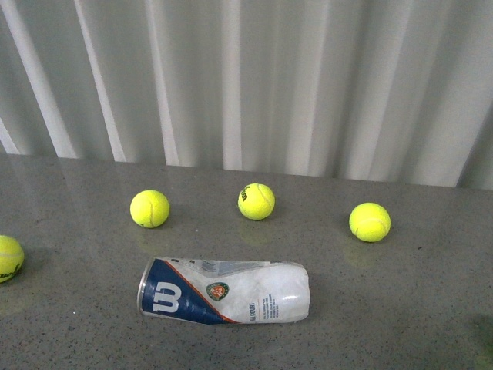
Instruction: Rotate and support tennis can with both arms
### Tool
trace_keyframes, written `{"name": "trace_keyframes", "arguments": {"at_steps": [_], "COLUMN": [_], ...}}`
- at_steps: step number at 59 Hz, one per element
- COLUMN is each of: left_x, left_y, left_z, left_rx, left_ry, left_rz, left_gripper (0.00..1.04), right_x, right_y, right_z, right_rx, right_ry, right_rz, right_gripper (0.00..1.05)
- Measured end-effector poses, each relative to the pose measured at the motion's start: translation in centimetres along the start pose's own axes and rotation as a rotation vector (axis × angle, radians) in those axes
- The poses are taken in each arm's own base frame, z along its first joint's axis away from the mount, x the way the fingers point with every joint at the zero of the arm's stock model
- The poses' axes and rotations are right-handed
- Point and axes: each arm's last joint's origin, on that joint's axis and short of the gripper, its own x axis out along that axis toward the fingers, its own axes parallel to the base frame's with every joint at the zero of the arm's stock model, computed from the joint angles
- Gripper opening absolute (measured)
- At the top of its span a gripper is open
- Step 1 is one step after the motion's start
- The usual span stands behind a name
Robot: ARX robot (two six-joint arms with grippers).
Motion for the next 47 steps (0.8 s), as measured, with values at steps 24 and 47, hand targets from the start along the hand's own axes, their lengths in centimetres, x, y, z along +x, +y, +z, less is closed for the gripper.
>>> {"name": "trace_keyframes", "arguments": {"at_steps": [24, 47], "left_x": [0.0, 0.0], "left_y": [0.0, 0.0], "left_z": [0.0, 0.0], "left_rx": [0.0, 0.0], "left_ry": [0.0, 0.0], "left_rz": [0.0, 0.0], "left_gripper": [0.98, 0.98], "right_x": [-1.5, -1.5], "right_y": [0.0, 0.0], "right_z": [-0.3, -0.3], "right_rx": [0.0, 0.0], "right_ry": [0.007, 0.007], "right_rz": [0.0, 0.0], "right_gripper": [0.03, 0.35]}}
